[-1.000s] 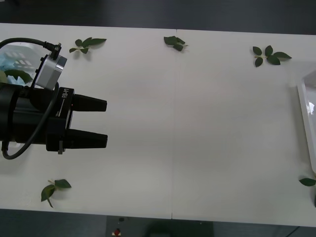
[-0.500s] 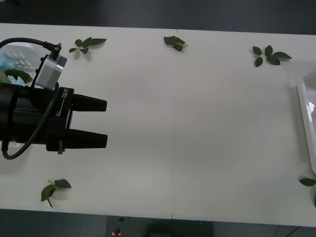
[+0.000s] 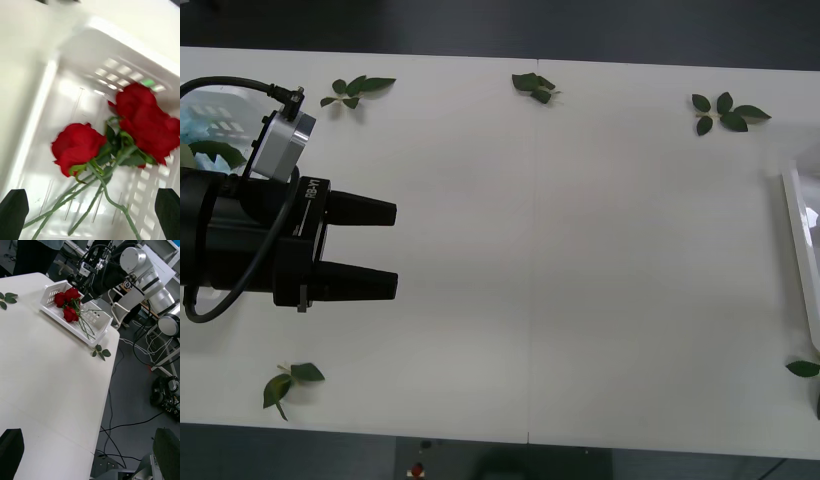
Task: Put the red flowers into the right box and the blue flowers into the left box
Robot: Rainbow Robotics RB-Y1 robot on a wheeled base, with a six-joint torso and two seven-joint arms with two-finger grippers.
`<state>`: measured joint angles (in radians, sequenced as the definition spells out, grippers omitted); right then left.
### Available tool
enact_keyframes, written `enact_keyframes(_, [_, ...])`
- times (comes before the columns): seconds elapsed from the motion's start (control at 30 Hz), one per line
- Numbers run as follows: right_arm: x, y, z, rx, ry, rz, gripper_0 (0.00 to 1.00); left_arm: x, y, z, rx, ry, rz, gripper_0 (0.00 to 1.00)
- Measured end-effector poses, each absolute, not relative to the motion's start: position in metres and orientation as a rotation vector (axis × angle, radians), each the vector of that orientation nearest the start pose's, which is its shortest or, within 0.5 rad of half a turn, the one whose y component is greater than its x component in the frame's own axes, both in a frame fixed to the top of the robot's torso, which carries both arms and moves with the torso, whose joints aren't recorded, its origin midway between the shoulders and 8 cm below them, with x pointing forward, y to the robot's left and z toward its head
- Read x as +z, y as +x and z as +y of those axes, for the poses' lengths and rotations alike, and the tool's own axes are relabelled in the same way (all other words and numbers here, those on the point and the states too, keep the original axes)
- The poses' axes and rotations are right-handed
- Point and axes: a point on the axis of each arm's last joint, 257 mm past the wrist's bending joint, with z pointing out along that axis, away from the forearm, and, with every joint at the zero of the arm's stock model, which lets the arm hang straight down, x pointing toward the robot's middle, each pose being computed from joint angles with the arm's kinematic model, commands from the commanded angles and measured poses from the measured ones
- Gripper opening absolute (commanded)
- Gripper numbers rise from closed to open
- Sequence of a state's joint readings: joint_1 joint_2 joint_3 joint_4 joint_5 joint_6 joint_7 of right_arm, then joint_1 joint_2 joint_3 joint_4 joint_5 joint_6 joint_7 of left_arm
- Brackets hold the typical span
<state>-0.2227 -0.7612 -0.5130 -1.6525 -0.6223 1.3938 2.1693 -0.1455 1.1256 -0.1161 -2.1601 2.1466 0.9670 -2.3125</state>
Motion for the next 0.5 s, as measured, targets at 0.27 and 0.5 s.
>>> enact_keyframes(0.27, [-0.121, 0.463, -0.498, -0.396, -0.799, 2.220, 0.98, -0.063, 0.312, 0.097, -1.074, 1.169, 1.701, 1.00])
enact_keyframes(0.5, [-0.076, 0.457, -0.455, -0.229, -0.877, 1.977, 0.99, -0.063, 0.312, 0.097, -1.074, 1.169, 1.701, 1.00])
